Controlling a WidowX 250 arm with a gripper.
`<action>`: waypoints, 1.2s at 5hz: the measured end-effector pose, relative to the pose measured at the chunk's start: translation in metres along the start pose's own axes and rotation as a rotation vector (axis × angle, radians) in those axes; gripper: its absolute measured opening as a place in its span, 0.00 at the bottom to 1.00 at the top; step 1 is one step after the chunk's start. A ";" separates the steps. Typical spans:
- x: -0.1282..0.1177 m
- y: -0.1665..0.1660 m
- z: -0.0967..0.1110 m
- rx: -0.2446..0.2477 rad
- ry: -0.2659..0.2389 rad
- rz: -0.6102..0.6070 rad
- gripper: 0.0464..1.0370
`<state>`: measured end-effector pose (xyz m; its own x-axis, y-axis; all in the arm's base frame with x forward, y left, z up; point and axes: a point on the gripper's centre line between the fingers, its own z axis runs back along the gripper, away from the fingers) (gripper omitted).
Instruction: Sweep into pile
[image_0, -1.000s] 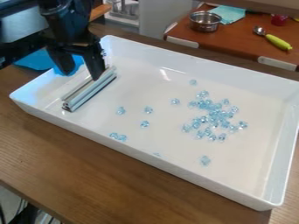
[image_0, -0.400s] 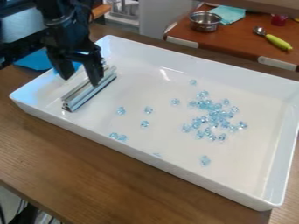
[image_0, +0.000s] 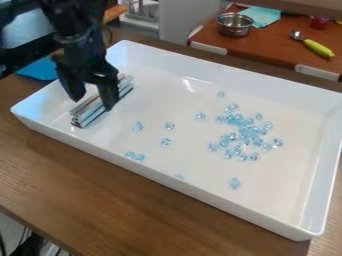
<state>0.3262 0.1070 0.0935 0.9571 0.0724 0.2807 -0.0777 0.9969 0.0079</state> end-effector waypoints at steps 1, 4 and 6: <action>-0.003 0.001 -0.004 0.026 0.010 -0.008 0.91; -0.028 -0.023 -0.005 -0.031 0.041 -0.094 0.34; -0.036 -0.063 -0.005 -0.001 0.014 -0.156 0.34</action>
<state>0.2984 0.0416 0.0777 0.9614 -0.0828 0.2624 0.0725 0.9962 0.0489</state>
